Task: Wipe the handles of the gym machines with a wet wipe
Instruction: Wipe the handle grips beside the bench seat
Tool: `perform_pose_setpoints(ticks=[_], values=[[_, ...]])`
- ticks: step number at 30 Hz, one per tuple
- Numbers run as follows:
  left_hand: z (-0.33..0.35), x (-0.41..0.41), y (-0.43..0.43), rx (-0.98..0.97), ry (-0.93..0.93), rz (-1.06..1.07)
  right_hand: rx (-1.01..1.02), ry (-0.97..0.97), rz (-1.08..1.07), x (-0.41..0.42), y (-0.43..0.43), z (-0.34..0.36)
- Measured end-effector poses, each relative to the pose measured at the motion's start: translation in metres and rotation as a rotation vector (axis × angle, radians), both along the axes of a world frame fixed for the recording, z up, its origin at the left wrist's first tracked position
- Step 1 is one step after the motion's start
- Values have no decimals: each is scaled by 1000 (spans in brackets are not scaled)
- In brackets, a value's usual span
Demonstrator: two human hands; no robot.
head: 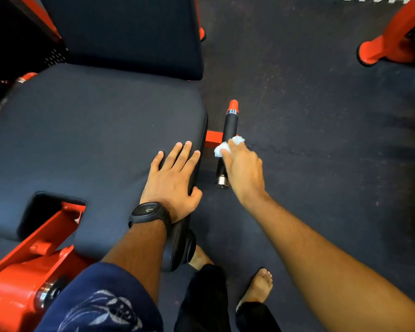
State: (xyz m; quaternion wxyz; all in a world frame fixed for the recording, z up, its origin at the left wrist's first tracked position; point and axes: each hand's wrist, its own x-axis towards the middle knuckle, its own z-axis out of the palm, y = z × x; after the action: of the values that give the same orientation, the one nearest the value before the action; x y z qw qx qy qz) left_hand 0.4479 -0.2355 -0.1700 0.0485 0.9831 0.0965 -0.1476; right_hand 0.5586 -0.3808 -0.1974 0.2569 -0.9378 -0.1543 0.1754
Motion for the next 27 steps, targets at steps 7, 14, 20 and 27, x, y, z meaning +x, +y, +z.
perform_pose_setpoints(ticks=[7,14,20,27], values=[[0,0,0,6,2,-3,57,4,22,-24,-2,7],[1,1,0,3,3,-6,175,145,-441,-33,9,5],[1,0,0,1,-3,-5,265,191,-490,0,20,2],[1,1,0,5,9,-3,134,43,-267,-34,4,3]])
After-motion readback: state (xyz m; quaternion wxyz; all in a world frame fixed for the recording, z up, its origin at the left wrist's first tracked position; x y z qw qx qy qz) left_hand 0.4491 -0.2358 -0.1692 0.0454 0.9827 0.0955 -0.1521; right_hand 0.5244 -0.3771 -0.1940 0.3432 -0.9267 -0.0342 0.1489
